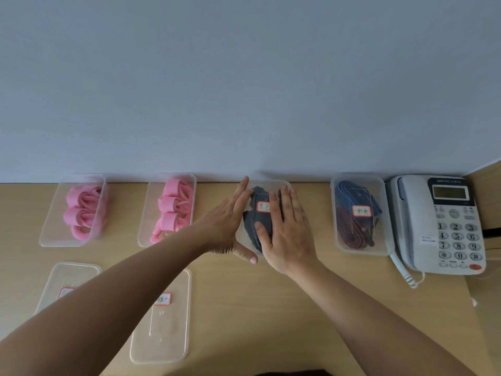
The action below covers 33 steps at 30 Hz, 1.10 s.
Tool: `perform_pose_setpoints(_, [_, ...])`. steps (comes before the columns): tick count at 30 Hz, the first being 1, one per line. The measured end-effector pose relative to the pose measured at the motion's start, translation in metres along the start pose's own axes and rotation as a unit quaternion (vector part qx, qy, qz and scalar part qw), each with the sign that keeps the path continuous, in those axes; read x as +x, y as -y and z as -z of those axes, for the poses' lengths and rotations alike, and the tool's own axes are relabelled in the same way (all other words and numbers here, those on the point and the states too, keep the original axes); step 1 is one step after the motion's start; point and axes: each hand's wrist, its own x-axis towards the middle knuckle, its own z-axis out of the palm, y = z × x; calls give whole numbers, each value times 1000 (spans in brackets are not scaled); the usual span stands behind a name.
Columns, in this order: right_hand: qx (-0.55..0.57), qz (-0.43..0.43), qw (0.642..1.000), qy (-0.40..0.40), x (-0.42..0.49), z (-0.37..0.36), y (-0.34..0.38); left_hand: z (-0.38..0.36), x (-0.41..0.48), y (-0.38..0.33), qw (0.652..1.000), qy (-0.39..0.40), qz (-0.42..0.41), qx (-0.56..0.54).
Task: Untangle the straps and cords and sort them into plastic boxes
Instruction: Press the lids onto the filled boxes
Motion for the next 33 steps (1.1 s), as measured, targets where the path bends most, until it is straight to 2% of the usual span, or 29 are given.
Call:
perform_pose_setpoints(7, [-11,7,1000,16,4,1,-4,-1,-7,-4,996,-34,-12,87])
perform_pose_setpoints(14, [-9,12,999,33,22,6,-7,4,3,-3,993,-14,1,115])
perform_pose_setpoints(18, [-68,-8,996,58,20,16,0,5,-3,-9,990,-43,21,135])
perform_pose_setpoints(20, [-66,-27,997,24,13,23,9,1,-21,-14,988,-101,0,121])
perform_pose_setpoints(22, [-4,-2,997,-77,-2,26,24,-3,-49,-16,981,-172,-25,82])
perform_pose_setpoints(24, [70,53,976,-201,-21,19,46,-9,-81,-8,963,-256,-51,67])
perform_pose_setpoints(26, [94,70,964,-239,-45,1,75,-20,-113,12,936,-343,-59,56])
perform_pose_setpoints(30, [95,73,981,-152,-96,-42,144,-35,-183,64,909,-416,-9,12])
perform_pose_setpoints(33, [35,32,999,-25,-123,-72,203,-43,-228,99,904,-421,63,-33])
